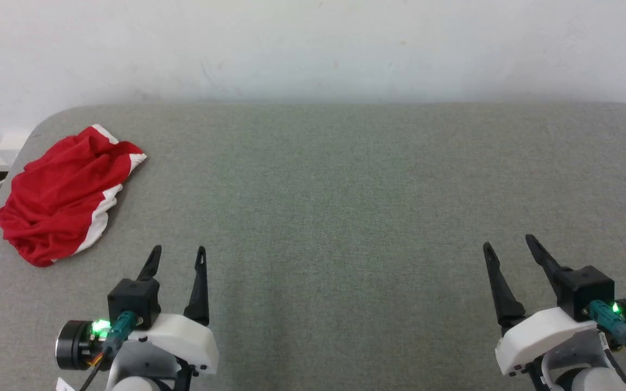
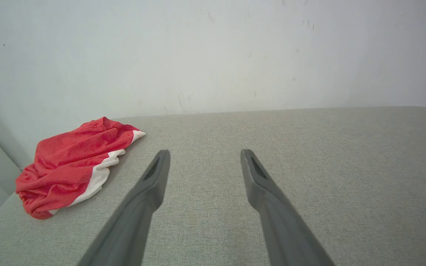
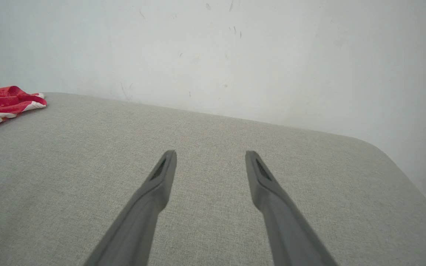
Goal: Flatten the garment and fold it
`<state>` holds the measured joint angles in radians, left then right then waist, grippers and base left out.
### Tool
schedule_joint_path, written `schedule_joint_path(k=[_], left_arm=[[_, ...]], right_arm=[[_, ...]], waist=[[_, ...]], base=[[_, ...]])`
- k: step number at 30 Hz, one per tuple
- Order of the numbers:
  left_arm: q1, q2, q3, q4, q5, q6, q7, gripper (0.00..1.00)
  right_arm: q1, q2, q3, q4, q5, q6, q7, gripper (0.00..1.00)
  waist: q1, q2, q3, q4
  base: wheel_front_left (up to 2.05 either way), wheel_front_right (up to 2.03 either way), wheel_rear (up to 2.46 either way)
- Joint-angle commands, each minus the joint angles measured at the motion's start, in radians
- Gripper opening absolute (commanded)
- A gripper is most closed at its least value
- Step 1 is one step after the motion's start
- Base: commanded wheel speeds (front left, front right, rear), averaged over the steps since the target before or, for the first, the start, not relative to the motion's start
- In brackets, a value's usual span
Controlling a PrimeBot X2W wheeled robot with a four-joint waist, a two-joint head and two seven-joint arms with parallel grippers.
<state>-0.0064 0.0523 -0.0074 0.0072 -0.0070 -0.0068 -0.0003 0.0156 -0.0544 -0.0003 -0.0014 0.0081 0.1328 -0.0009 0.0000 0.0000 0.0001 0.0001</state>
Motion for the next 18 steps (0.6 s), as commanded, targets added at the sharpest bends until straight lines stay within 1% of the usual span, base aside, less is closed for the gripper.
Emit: schedule_joint_path(k=[1, 8, 18], left_arm=[[-0.003, 0.0, -0.005, 0.005, -0.007, 0.005, -0.007, 1.0], [-0.013, 0.0, -0.018, 0.022, -0.021, 0.014, -0.022, 1.0], [-0.024, 0.003, -0.029, 0.042, -0.04, 0.029, -0.043, 1.0]], right_arm=[[-0.001, 0.0, -0.001, 0.003, 0.006, 0.0, -0.006, 1.0], [-0.005, 0.0, -0.005, 0.012, 0.015, 0.0, -0.02, 1.0], [-0.012, 0.001, -0.008, 0.025, 0.023, 0.0, -0.041, 1.0]], waist=[[0.0, 0.0, 0.0, 0.001], [0.0, 0.0, 0.0, 0.013], [0.0, 0.0, 0.001, 0.055]], base=[[0.0, 0.0, 0.0], [0.0, 0.0, 0.0], [0.0, 0.0, 0.0]])
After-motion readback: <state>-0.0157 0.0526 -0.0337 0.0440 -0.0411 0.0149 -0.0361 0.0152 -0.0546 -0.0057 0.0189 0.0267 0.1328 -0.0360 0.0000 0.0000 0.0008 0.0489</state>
